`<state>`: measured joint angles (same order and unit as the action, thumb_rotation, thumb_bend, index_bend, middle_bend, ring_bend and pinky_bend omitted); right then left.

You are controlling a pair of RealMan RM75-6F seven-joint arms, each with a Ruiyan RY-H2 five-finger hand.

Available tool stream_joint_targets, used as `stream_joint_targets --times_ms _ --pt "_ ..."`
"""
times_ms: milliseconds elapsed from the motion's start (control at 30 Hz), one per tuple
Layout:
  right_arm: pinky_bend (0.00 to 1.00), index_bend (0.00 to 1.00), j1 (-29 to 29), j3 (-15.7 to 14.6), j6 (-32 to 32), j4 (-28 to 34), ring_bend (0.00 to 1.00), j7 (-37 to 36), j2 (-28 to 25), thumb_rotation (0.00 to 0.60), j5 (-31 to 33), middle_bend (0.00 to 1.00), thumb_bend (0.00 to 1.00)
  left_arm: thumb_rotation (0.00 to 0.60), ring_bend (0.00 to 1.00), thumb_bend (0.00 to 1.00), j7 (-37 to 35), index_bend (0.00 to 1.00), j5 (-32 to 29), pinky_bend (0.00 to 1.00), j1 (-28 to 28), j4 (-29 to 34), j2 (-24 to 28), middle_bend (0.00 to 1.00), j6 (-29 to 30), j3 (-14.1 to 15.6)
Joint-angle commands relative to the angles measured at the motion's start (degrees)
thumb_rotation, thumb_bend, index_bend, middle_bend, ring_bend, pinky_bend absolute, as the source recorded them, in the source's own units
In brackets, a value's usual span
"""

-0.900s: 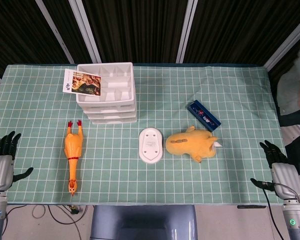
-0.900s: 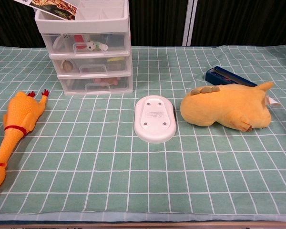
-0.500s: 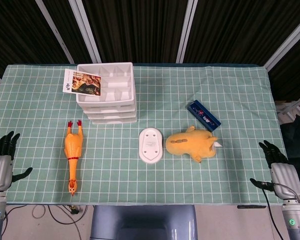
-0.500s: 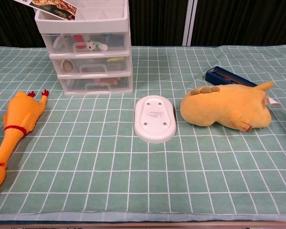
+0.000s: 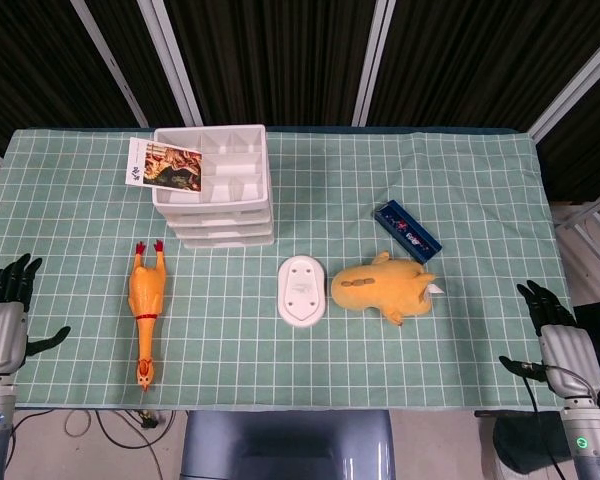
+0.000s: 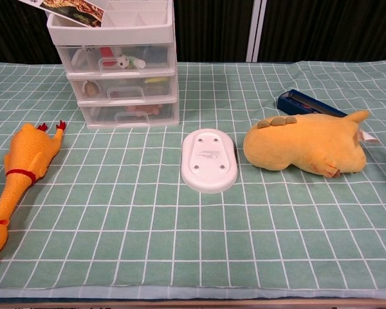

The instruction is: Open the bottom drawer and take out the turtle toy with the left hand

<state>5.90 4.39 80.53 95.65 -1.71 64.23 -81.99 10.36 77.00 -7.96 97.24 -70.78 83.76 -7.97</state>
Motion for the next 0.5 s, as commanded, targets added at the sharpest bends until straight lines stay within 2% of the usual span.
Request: stream_joint_targets --times_ms 33,67,167,233,367,500 --pt "0.19 0.0 0.01 0.01 -0.07 -0.12 0.0 -0.31 0.0 0.6 0.04 0.0 0.12 0.6 0.24 0.32 0.04 0.0 -0.65 0.42 -1.92 1.53 -0.16 0.21 -1.04 -2.02" --pt "0.19 0.0 -0.01 0.0 -0.09 -0.2 0.0 -0.37 -0.01 0.6 0.06 0.0 0.12 0.6 0.37 0.42 0.2 0.0 -0.86 0.54 -2.58 1.92 -0.42 0.36 -1.4 -2.66" --pt "0.19 0.0 0.0 0.0 -0.21 -0.29 0.0 -0.61 -0.02 0.6 0.16 0.0 0.12 0.6 0.66 0.59 1.27 0.03 -2.84 0.76 -4.91 3.5 -2.11 0.68 -2.51 -5.27" --pt "0.19 0.0 0.01 0.0 -0.29 -0.32 0.0 -0.78 -0.08 0.6 0.2 0.0 0.12 0.6 0.76 0.64 2.66 0.05 -5.54 0.84 -7.12 5.01 -3.78 0.79 -4.43 -7.17" --pt "0.19 0.0 0.04 -0.05 -0.37 -0.41 0.0 -0.9 -0.11 0.6 0.11 0.0 0.12 0.6 0.88 0.7 3.56 0.07 -13.32 0.95 -11.23 9.42 -6.47 0.85 -9.87 -10.36" --pt "0.19 0.0 0.07 0.01 -0.63 -0.48 0.0 -1.37 -0.13 0.6 0.4 0.0 0.12 0.6 0.91 0.7 3.58 0.08 -24.41 0.99 -14.95 13.6 -8.28 0.87 -15.49 -13.4"
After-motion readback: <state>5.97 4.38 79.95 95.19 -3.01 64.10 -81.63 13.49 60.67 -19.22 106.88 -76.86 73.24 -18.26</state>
